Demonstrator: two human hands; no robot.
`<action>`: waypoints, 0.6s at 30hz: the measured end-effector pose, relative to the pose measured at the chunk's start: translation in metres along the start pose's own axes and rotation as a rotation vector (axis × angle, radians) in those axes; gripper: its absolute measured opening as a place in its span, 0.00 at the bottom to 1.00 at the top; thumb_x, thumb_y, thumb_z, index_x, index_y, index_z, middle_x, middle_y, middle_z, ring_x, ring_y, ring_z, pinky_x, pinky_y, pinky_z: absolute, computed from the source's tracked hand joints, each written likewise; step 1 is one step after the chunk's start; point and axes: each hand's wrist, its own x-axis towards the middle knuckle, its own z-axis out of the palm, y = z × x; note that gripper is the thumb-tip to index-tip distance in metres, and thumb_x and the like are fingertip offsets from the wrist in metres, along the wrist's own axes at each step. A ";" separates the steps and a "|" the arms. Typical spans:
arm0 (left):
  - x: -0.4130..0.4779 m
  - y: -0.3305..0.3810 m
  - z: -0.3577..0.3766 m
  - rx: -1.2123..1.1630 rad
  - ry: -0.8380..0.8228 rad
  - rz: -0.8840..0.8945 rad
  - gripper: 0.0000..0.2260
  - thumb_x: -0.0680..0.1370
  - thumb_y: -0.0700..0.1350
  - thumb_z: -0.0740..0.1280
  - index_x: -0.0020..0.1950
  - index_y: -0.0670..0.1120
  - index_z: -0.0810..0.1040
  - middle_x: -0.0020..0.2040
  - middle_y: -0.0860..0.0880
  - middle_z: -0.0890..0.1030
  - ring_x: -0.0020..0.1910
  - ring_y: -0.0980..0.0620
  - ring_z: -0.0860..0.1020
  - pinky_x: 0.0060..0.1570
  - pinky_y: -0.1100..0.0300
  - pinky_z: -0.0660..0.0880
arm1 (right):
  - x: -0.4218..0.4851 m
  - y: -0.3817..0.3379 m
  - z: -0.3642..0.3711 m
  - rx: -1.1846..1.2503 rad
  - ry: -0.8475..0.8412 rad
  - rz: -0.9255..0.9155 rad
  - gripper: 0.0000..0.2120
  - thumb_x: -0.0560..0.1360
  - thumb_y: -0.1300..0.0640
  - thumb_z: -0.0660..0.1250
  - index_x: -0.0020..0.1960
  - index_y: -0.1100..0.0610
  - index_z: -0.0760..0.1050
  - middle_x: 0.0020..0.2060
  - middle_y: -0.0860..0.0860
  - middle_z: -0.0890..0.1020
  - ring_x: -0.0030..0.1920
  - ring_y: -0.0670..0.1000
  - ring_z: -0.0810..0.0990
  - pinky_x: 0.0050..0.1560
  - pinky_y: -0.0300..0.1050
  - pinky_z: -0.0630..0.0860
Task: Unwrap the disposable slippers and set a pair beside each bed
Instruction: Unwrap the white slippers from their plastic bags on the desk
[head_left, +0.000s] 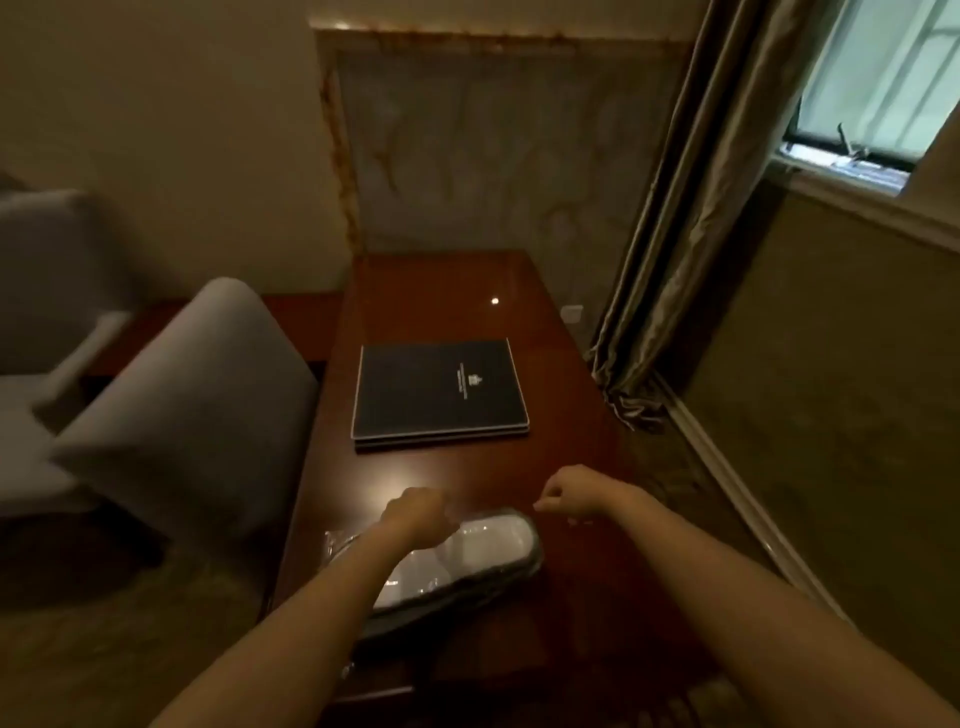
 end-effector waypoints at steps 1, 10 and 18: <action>-0.001 -0.001 0.007 0.037 0.006 -0.004 0.22 0.78 0.54 0.61 0.69 0.46 0.68 0.67 0.45 0.74 0.64 0.44 0.71 0.63 0.52 0.71 | 0.002 0.000 0.009 -0.039 0.010 -0.019 0.17 0.77 0.48 0.62 0.58 0.58 0.78 0.55 0.56 0.81 0.50 0.52 0.80 0.53 0.49 0.77; 0.002 0.001 0.055 0.120 0.064 0.065 0.44 0.68 0.64 0.67 0.76 0.55 0.47 0.78 0.44 0.48 0.76 0.42 0.48 0.72 0.41 0.49 | 0.017 0.008 0.075 -0.063 0.255 -0.062 0.22 0.76 0.49 0.62 0.69 0.49 0.66 0.60 0.53 0.74 0.61 0.54 0.69 0.60 0.51 0.70; 0.015 -0.004 0.080 0.127 0.036 0.061 0.50 0.67 0.62 0.70 0.76 0.54 0.40 0.78 0.43 0.47 0.77 0.42 0.44 0.72 0.41 0.39 | 0.025 0.007 0.103 0.152 0.526 -0.067 0.09 0.74 0.53 0.67 0.54 0.53 0.78 0.53 0.48 0.77 0.55 0.47 0.70 0.54 0.41 0.68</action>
